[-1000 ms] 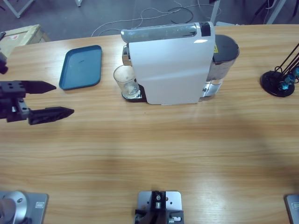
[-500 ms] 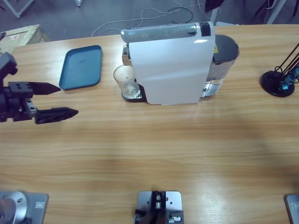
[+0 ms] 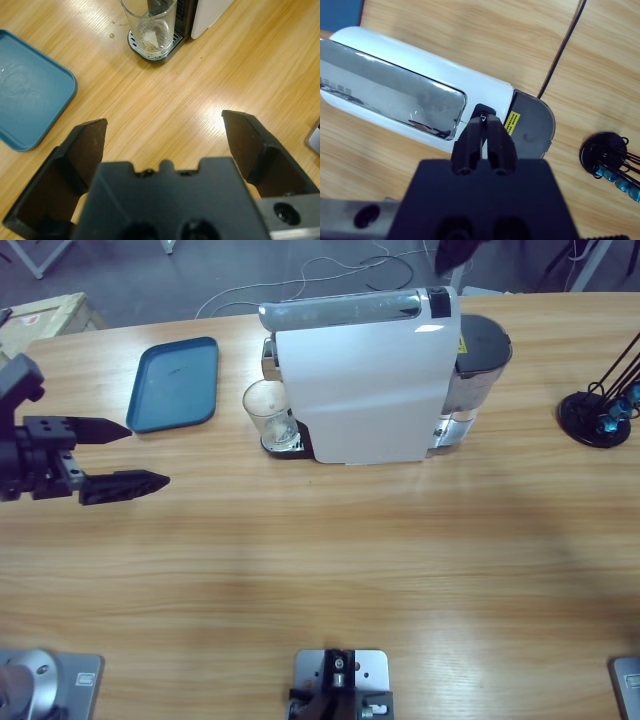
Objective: Pour coffee
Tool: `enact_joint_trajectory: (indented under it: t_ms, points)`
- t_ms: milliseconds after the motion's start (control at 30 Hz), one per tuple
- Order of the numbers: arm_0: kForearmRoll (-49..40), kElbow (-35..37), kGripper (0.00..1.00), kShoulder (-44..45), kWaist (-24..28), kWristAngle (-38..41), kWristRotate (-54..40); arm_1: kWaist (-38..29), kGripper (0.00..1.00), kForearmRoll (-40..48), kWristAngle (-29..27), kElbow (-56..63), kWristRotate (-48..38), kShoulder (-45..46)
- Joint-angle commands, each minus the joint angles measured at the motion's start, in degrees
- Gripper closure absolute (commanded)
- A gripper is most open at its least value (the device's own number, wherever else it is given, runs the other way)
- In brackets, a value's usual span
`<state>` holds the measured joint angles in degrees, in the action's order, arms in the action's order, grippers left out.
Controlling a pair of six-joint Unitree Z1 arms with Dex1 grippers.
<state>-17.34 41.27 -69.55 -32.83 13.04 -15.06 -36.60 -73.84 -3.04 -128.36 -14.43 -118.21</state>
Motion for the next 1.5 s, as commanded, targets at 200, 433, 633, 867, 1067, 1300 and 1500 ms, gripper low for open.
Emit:
enact_joint_trajectory:
  t_ms: [200,433,633,867,1067,1300,1500]
  points:
    - [1.7,-1.4,0.0,-2.6,-0.7,-1.1,0.5,-1.1,1.0,-0.7,0.8,2.5,1.0,-4.0]
    - [1.7,-1.4,0.0,-2.9,-0.7,-1.1,0.5,-1.5,1.0,-0.9,1.0,3.1,1.0,-4.9]
    - [1.7,-1.4,0.0,-2.9,-0.7,-1.1,0.5,-1.5,1.0,-1.3,0.4,3.3,0.9,-4.5]
    - [1.7,-1.3,0.0,-1.9,-0.7,-1.1,0.6,-2.6,0.116,0.3,-0.4,0.0,2.7,3.4]
    - [1.7,-1.2,0.0,-1.5,-0.7,-1.1,0.6,-5.5,0.0,1.1,-2.7,5.5,2.7,6.2]
    - [1.7,-1.3,0.0,-1.0,-1.0,-1.1,0.6,-5.5,0.0,2.6,-2.7,8.5,2.4,7.0]
    - [1.7,-1.3,0.0,-1.2,-1.1,-1.1,0.6,-5.2,0.019,3.1,-4.6,9.6,1.2,7.0]
